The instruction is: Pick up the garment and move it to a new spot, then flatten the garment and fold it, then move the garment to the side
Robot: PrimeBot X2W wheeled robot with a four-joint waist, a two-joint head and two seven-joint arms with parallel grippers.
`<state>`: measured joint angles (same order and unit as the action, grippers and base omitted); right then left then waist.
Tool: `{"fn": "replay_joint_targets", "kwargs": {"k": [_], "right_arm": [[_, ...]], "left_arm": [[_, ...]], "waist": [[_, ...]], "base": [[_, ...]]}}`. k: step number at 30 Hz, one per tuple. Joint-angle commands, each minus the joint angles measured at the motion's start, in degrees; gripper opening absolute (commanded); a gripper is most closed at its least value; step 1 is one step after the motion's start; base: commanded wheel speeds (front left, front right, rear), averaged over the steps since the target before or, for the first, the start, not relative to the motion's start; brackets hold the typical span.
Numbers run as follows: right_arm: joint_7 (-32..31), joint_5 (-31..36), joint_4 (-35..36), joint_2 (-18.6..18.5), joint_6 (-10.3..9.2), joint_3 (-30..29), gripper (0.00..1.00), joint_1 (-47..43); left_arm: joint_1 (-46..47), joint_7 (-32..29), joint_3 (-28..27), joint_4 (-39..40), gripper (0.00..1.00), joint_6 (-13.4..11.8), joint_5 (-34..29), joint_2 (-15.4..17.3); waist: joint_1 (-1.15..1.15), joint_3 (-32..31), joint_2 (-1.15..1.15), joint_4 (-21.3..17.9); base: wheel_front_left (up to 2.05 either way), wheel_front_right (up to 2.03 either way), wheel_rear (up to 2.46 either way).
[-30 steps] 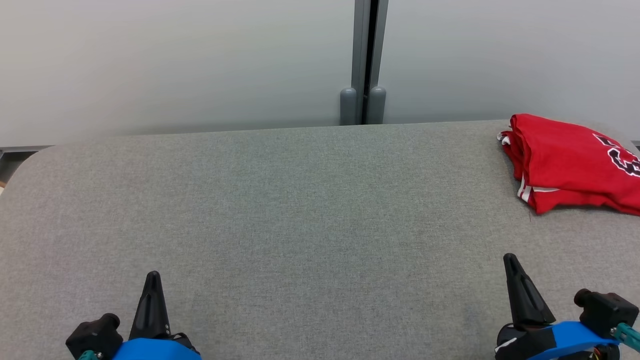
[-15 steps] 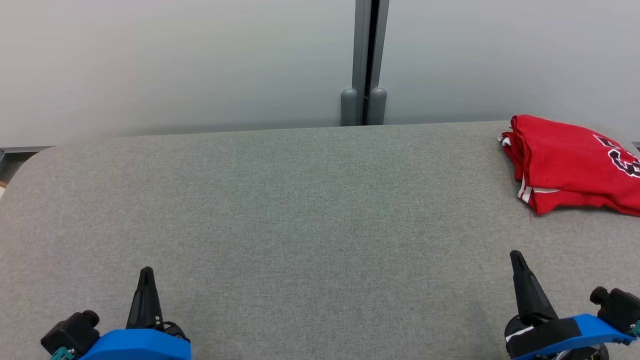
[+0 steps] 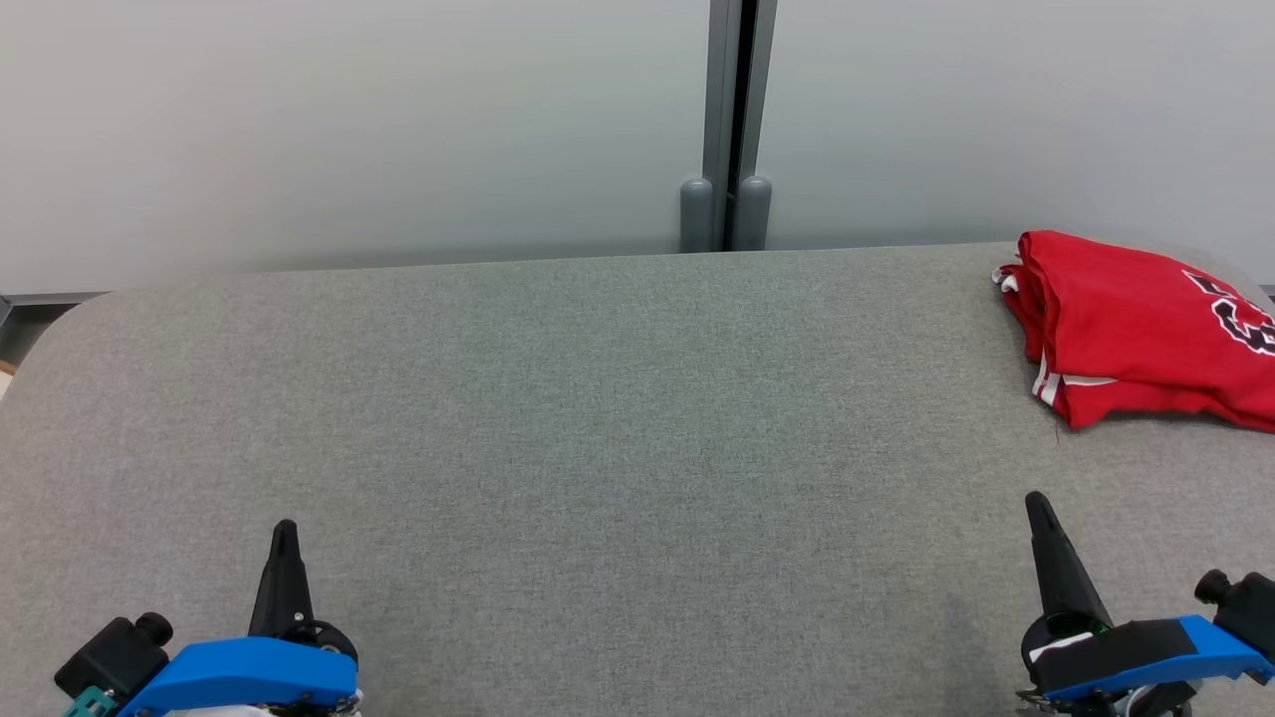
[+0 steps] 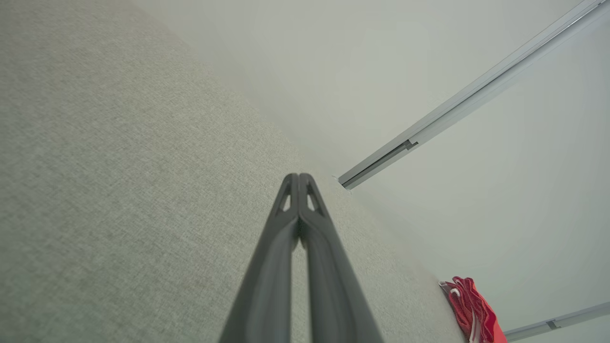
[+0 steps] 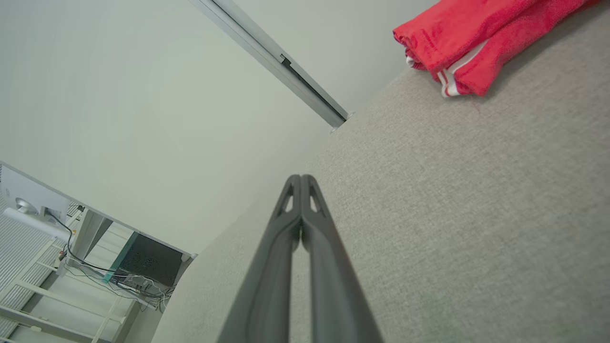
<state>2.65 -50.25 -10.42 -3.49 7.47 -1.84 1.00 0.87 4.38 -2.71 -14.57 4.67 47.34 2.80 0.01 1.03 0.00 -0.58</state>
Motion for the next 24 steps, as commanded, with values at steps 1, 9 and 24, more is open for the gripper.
{"fn": "replay_joint_targets", "kwargs": {"k": [1, 9, 24], "right_arm": [[-0.4, -2.4, 0.4, -0.6, 0.02, -0.3, 0.0, 1.7], [-1.4, -8.0, -0.1, -0.6, 0.02, -0.7, 0.0, 2.2], [-3.1, -16.7, -1.0, -0.6, 0.03, -1.3, 0.0, 3.0]], "left_arm": [[1.7, -0.5, -0.4, 0.8, 0.0, 0.5, 2.2, 0.2], [2.3, -1.9, -0.9, 0.8, 0.0, 0.8, 8.0, 0.2], [3.1, -4.2, -1.7, 0.8, 0.0, 1.3, 17.2, 0.2]], "waist": [[0.0, 0.0, 0.0, 0.0], [0.0, -0.1, 0.0, 0.1], [0.0, -0.2, 0.0, 0.2]], "base": [[0.0, 0.0, 0.0], [0.0, 0.0, 0.0], [0.0, 0.0, 0.0]]}}
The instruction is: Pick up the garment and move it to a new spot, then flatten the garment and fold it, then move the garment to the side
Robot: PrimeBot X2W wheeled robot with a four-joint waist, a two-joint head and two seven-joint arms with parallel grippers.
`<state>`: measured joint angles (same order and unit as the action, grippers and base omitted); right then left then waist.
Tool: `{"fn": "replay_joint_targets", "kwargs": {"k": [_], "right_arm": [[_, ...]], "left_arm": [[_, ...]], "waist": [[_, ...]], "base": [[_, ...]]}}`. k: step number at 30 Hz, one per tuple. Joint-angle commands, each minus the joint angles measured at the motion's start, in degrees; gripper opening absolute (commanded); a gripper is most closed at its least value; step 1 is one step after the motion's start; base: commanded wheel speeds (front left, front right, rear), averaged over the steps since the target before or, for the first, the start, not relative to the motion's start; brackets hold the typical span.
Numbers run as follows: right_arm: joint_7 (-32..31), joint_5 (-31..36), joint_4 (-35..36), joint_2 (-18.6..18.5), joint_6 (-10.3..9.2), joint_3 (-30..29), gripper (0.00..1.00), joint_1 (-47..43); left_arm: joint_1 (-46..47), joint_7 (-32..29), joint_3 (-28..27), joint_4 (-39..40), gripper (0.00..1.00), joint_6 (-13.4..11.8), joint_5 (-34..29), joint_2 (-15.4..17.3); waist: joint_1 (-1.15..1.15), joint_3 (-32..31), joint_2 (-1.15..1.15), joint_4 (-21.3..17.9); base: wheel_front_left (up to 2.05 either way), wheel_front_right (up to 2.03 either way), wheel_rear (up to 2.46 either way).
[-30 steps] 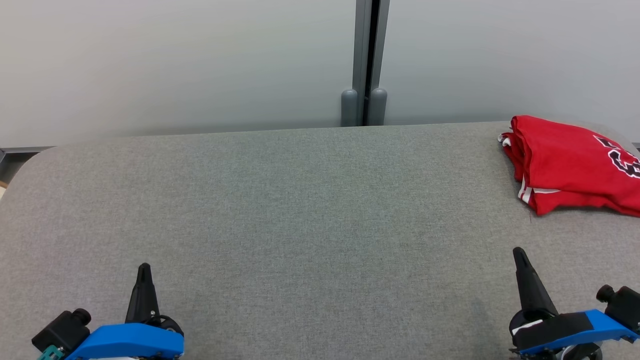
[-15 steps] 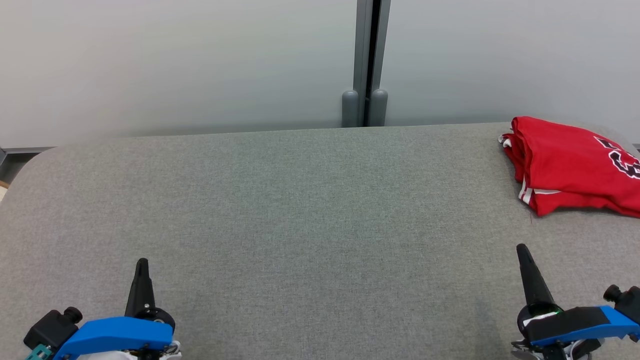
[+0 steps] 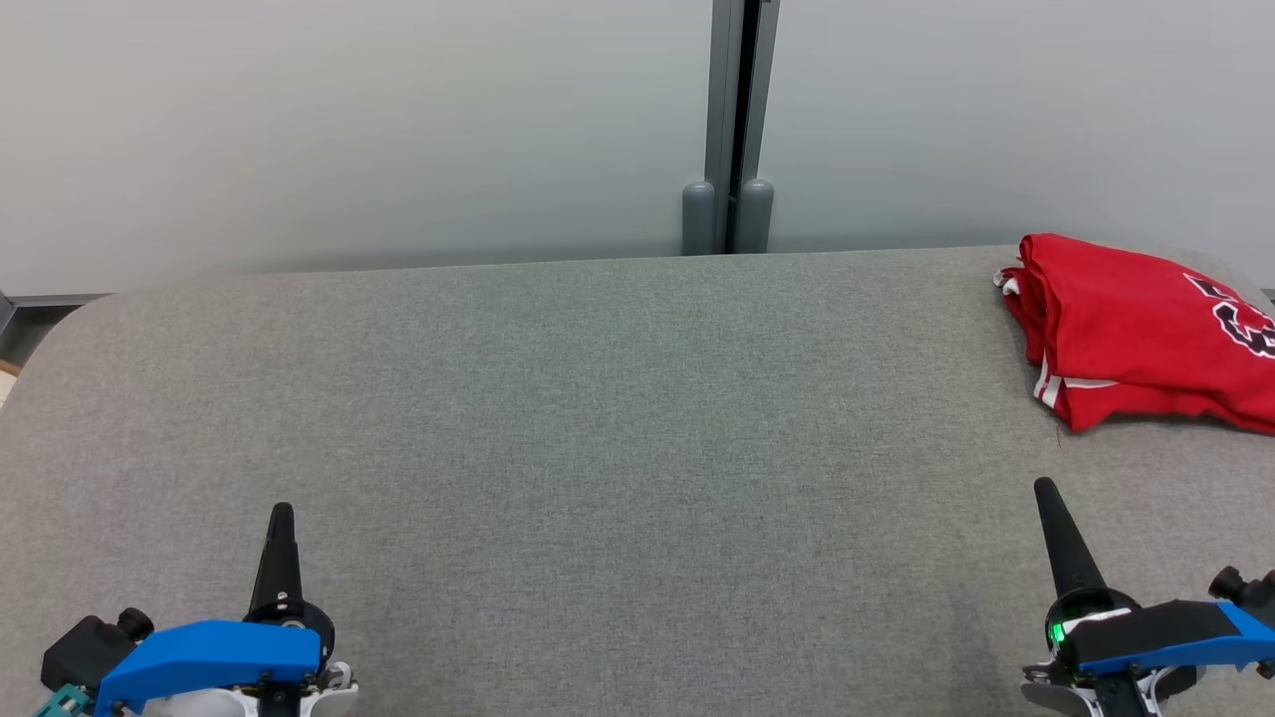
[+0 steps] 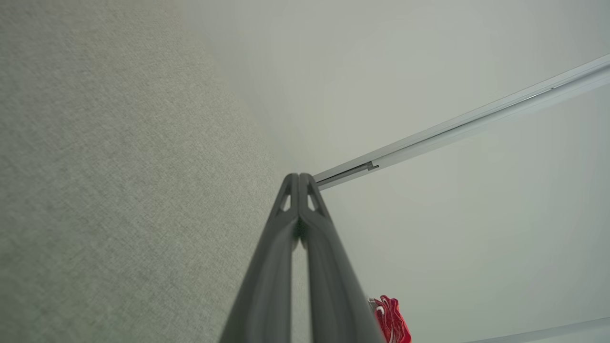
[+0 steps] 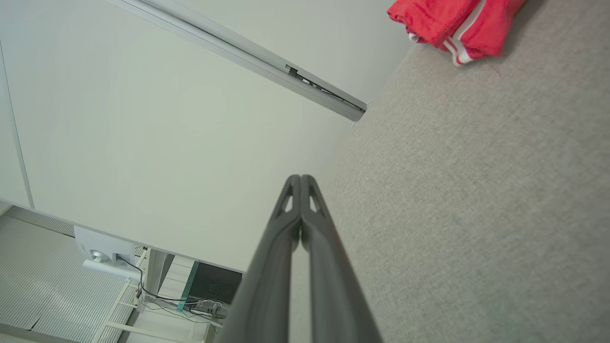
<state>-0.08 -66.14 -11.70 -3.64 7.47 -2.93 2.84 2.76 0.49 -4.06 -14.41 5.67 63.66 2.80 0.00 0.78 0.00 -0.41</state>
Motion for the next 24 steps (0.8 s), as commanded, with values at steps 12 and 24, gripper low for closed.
{"fn": "replay_joint_targets", "kwargs": {"k": [12, 24], "right_arm": [[-1.6, -7.5, -0.3, -0.4, 0.03, -0.8, 0.0, 1.8], [-2.8, -13.5, -0.9, -0.4, 0.03, -1.3, 0.0, 2.3]], "left_arm": [[1.9, -2.0, -0.9, 0.6, 0.0, 0.7, 7.8, 0.2], [2.5, -3.6, -1.5, 0.6, 0.0, 1.1, 14.1, 0.1]], "waist": [[0.0, -0.1, 0.0, 0.1], [0.0, -0.3, 0.0, 0.2]], "base": [[0.0, 0.0, 0.0], [0.0, 0.0, 0.0]]}}
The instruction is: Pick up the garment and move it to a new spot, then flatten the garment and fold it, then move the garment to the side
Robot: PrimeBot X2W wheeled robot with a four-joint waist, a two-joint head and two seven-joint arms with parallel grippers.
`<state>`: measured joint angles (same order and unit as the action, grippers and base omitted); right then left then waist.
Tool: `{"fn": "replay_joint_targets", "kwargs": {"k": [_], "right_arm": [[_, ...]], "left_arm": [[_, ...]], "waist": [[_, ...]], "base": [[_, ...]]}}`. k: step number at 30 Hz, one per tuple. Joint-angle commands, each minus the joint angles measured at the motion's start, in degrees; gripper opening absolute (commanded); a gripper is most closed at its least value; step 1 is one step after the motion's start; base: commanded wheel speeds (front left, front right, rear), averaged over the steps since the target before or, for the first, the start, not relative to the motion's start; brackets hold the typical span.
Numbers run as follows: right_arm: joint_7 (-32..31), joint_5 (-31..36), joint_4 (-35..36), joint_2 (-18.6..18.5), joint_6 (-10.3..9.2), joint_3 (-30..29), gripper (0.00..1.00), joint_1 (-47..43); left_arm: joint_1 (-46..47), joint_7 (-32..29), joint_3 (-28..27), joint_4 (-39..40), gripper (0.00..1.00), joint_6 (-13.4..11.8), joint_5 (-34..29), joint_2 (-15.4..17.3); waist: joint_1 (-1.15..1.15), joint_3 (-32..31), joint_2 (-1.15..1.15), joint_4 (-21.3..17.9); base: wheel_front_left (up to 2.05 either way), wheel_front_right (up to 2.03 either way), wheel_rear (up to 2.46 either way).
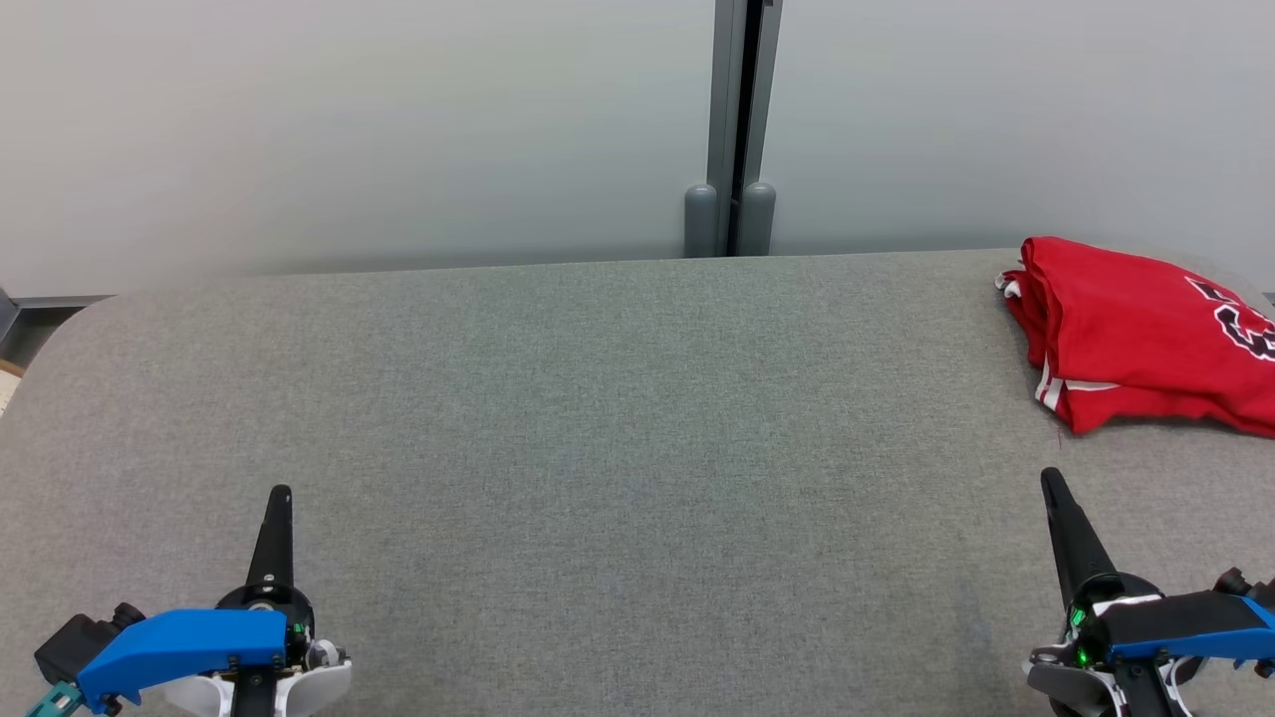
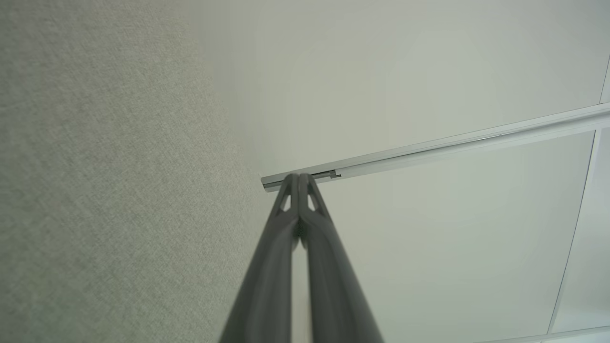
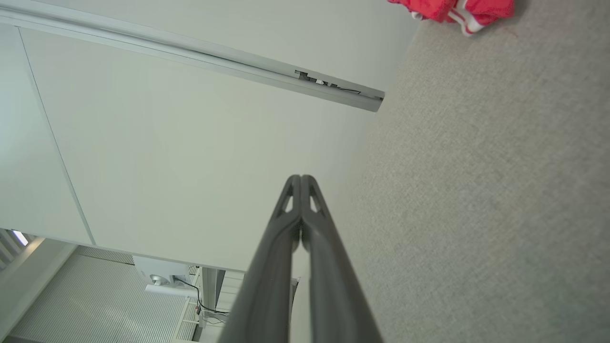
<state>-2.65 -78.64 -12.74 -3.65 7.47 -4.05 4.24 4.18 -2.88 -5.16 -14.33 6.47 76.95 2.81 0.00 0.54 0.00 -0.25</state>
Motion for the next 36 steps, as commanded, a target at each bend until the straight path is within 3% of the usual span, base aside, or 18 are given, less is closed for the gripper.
{"fn": "replay_joint_targets", "kwargs": {"k": [1, 36], "right_arm": [[-0.3, -1.5, 0.0, -0.3, 0.03, -0.2, 0.0, 0.9], [-3.2, -14.8, -1.3, 0.0, 0.04, -1.6, 0.0, 2.2]], "left_arm": [[1.1, -0.3, -0.4, 0.5, 0.0, 0.3, 1.4, 0.1], [2.4, -3.9, -1.5, 0.3, 0.0, 1.3, 15.5, 0.1]], "waist": [[0.0, 0.0, 0.0, 0.0], [0.0, -0.4, 0.0, 0.2]], "base": [[0.0, 0.0, 0.0], [0.0, 0.0, 0.0]]}}
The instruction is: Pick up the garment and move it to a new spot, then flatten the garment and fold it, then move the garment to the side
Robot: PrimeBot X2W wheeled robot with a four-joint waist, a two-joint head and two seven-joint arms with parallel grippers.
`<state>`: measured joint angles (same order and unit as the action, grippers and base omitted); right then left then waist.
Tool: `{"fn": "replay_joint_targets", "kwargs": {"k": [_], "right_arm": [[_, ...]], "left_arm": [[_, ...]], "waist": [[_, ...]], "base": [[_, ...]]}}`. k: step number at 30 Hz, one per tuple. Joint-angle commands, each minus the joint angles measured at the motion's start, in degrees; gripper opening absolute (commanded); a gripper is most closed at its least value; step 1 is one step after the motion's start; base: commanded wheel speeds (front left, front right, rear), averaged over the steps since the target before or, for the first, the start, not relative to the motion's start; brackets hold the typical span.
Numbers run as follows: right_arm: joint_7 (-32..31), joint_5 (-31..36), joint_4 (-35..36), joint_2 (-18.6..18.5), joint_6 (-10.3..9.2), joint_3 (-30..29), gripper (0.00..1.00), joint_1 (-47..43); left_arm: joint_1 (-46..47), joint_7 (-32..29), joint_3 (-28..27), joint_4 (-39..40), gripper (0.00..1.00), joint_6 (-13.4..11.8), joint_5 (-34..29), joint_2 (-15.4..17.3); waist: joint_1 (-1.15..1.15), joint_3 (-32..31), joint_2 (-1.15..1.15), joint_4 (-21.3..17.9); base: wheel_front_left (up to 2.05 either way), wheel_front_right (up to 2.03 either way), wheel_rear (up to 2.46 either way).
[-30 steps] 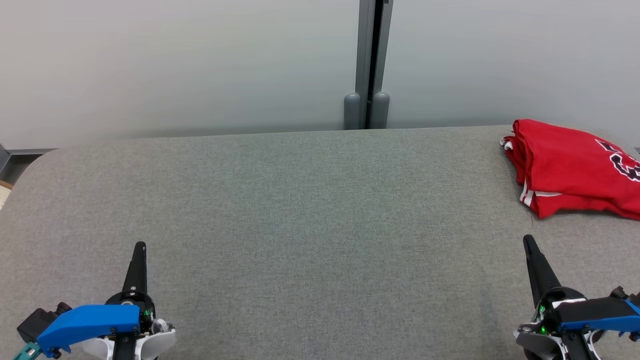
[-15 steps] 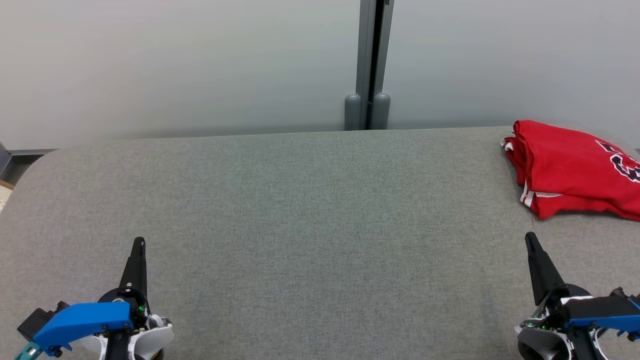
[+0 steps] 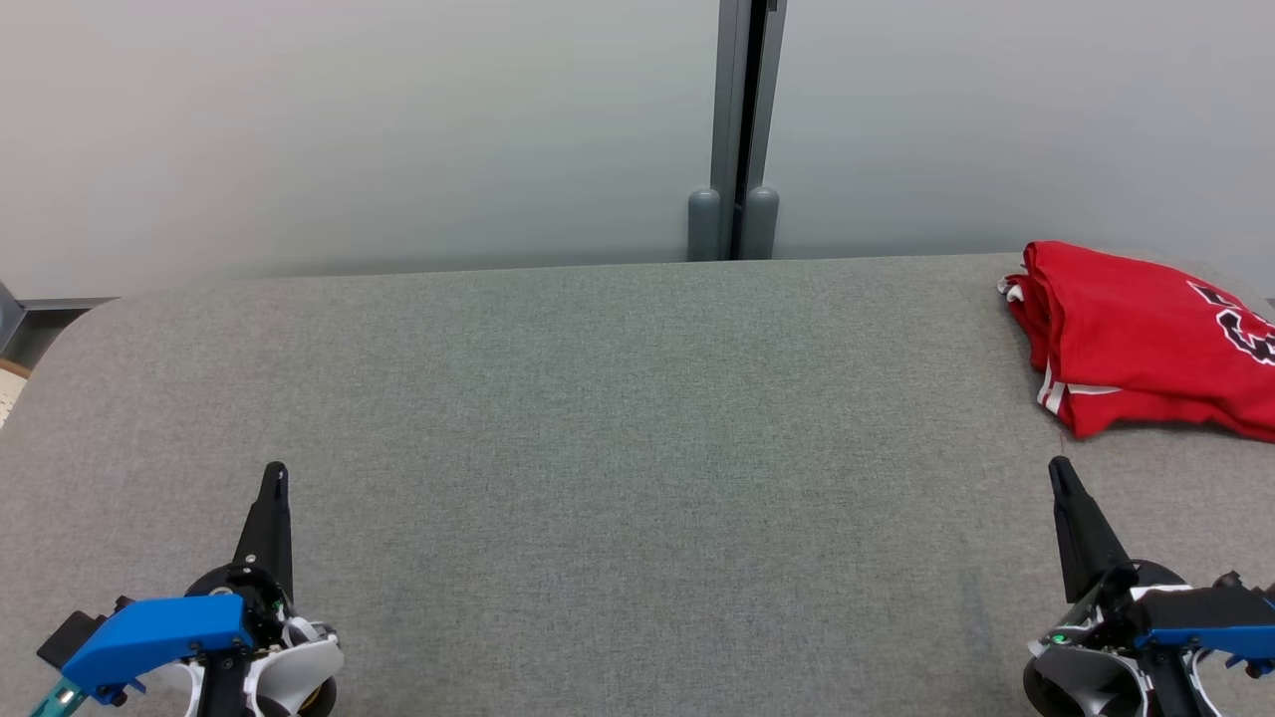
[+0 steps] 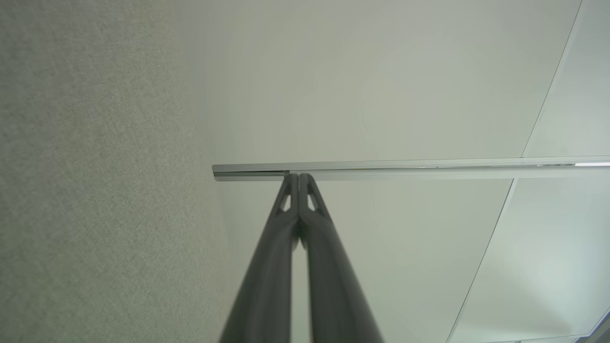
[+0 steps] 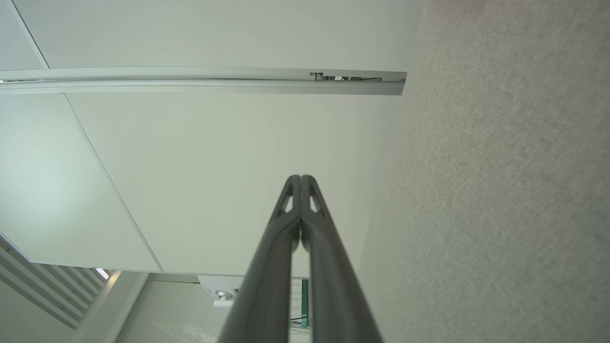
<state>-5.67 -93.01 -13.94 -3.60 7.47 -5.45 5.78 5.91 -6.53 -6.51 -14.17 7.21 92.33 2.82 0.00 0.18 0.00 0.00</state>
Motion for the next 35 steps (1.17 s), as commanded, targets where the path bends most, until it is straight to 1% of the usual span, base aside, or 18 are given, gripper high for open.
{"fn": "replay_joint_targets", "kwargs": {"k": [1, 35], "right_arm": [[-0.2, -0.4, -0.1, 0.0, 0.04, -0.2, 0.0, 0.7], [-0.5, 0.1, -0.1, 0.3, 0.04, -0.5, 0.0, 0.7]], "left_arm": [[0.6, -0.2, -0.2, 0.2, 0.0, 0.6, 0.1, 0.1], [0.6, -0.2, -0.1, 0.2, 0.0, 0.4, 0.2, 0.1]], "waist": [[0.0, 0.0, 0.0, 0.0], [0.0, 0.0, 0.0, 0.0]], "base": [[0.0, 0.0, 0.0], [0.0, 0.0, 0.0]]}}
